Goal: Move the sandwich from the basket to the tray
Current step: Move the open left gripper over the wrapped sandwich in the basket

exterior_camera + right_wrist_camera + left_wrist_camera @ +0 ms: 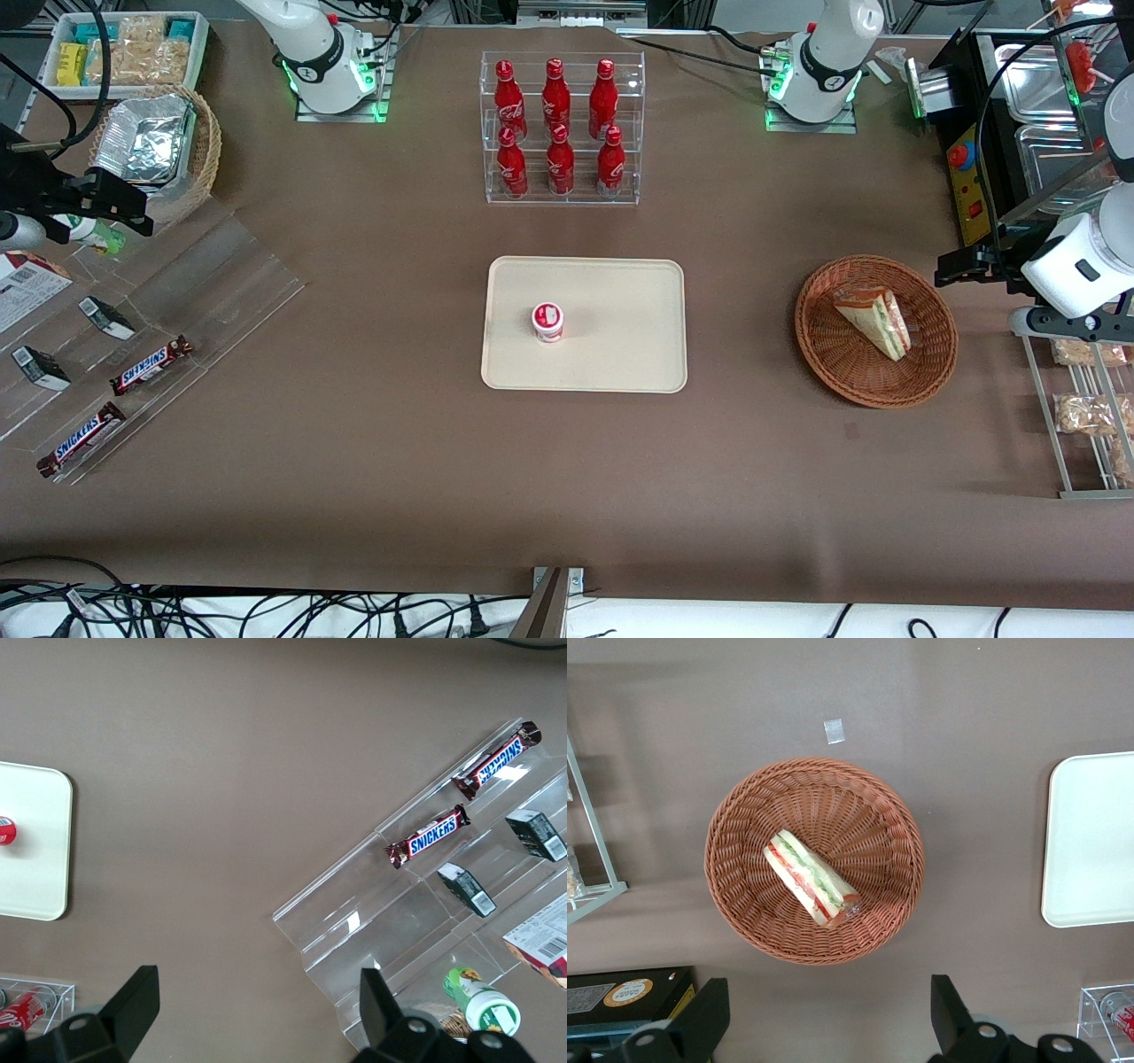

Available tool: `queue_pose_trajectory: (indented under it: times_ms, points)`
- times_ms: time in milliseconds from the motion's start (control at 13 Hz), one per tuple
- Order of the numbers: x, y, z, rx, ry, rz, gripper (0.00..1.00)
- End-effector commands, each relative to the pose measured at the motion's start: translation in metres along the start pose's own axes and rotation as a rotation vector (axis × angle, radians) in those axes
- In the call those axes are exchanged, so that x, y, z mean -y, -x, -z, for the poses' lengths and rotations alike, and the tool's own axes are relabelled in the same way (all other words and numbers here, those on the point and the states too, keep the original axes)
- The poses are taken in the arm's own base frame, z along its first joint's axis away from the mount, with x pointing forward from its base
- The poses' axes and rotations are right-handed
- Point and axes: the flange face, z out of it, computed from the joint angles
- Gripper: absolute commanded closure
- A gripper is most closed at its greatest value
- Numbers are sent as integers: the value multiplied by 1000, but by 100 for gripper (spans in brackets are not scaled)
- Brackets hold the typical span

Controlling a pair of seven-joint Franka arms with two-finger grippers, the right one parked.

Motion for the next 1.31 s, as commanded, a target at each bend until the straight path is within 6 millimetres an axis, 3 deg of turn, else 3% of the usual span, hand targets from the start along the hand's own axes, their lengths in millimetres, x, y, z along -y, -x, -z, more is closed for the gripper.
queue_pose_trajectory:
  times_ms: [0, 538, 692, 923, 1231]
  points:
    - [-5, -3, 7, -1, 11, -11, 0]
    - [13, -1, 9, -5, 15, 10, 0]
    - [19, 2, -2, 29, 14, 76, 0]
    - [42, 1, -32, 64, 19, 260, 0]
    - [44, 9, -88, 67, 30, 470, 0]
